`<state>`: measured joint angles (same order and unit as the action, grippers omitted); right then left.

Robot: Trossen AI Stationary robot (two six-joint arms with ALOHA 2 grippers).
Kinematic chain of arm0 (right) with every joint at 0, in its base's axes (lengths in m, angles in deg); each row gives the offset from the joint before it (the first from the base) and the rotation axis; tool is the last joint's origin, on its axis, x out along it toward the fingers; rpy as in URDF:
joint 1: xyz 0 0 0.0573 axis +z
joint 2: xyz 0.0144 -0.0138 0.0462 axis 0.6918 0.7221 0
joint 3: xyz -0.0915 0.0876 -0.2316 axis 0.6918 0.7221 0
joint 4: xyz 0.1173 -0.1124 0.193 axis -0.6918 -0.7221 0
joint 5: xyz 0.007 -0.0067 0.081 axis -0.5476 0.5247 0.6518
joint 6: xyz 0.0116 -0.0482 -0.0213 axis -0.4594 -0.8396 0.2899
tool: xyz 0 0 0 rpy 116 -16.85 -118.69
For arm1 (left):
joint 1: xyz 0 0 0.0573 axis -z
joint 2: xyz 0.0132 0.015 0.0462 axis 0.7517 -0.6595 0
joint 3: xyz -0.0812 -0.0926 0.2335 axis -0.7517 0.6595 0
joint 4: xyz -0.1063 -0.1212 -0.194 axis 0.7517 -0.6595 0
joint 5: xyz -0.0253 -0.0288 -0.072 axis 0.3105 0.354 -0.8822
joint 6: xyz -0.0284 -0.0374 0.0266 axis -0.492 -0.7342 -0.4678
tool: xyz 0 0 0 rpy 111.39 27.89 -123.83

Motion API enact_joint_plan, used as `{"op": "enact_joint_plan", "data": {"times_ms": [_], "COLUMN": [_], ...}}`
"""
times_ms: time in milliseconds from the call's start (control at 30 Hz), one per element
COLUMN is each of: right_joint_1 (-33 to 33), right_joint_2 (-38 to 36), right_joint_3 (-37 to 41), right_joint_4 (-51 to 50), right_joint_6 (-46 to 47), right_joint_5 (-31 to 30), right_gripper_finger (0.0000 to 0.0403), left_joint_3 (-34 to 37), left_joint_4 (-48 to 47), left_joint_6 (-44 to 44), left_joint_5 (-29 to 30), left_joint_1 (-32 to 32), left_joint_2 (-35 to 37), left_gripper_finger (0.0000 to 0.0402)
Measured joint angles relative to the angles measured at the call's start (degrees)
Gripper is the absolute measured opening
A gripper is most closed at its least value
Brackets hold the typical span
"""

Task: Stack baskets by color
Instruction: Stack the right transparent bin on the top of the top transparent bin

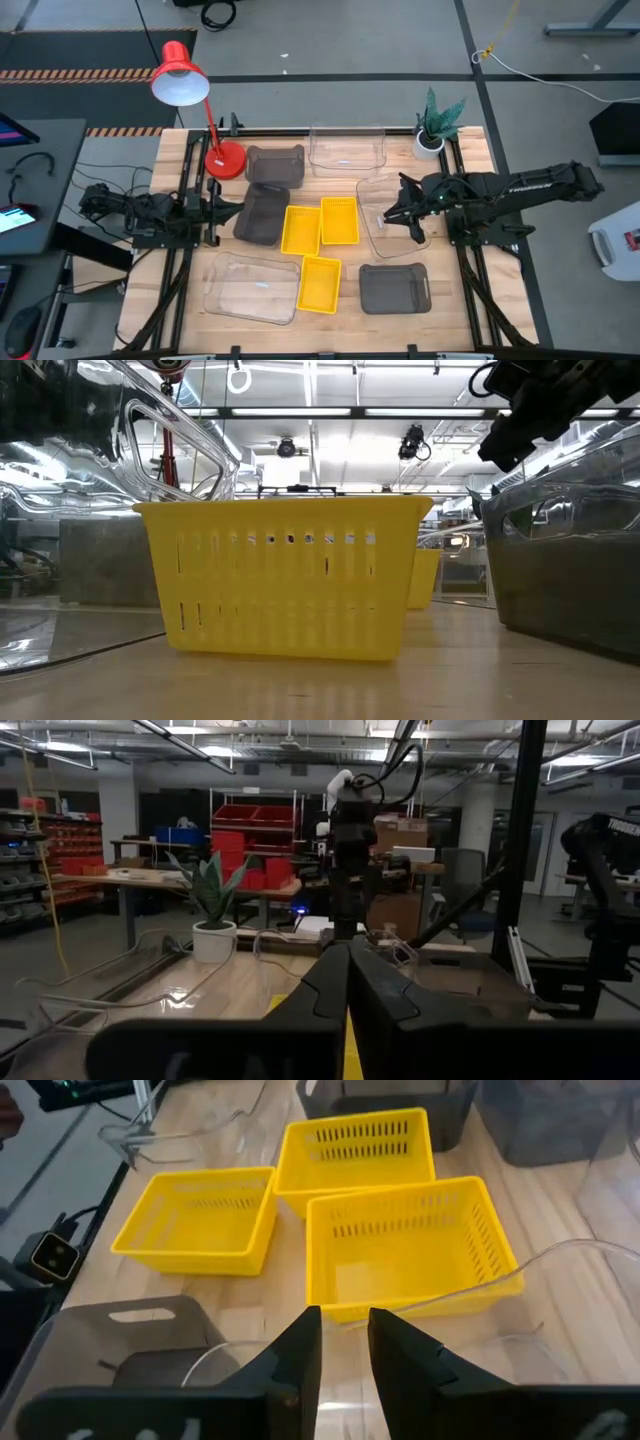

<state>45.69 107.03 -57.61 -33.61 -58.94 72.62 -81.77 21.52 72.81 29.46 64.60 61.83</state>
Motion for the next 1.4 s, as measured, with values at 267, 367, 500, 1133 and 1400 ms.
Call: {"op": "enact_joint_plan", "data": {"times_ms": [267,367,500,1133,1400], "right_joint_1": [2.6,3.5,4.7,13.8,18.6], "right_joint_2": [3.7,5.5,8.2,27.8,33.9], "right_joint_3": [-6.5,-8.4,-11.4,-26.4,-31.4], "right_joint_4": [-8.7,-12.1,-17.4,-38.0,-40.0], "right_joint_6": [0.3,0.3,1.1,7.9,7.6], "right_joint_5": [-2.7,-2.7,-3.6,-2.4,-0.5], "right_gripper_finger": [0.0122,0.0122,0.0119,0.0113,0.0110], "left_joint_3": [0.0,0.0,0.0,0.0,0.0], "left_joint_4": [0.0,0.0,-0.1,-0.1,-0.1], "left_joint_6": [3.0,3.0,3.0,3.0,3.0], "left_joint_5": [0.0,0.0,0.0,0.0,0.0], "left_joint_1": [0.0,0.0,0.0,0.0,0.0], "left_joint_2": [0.0,0.0,0.0,0.0,0.0], "left_gripper_finger": [0.0028,0.0029,0.0024,0.0024,0.0033]}}
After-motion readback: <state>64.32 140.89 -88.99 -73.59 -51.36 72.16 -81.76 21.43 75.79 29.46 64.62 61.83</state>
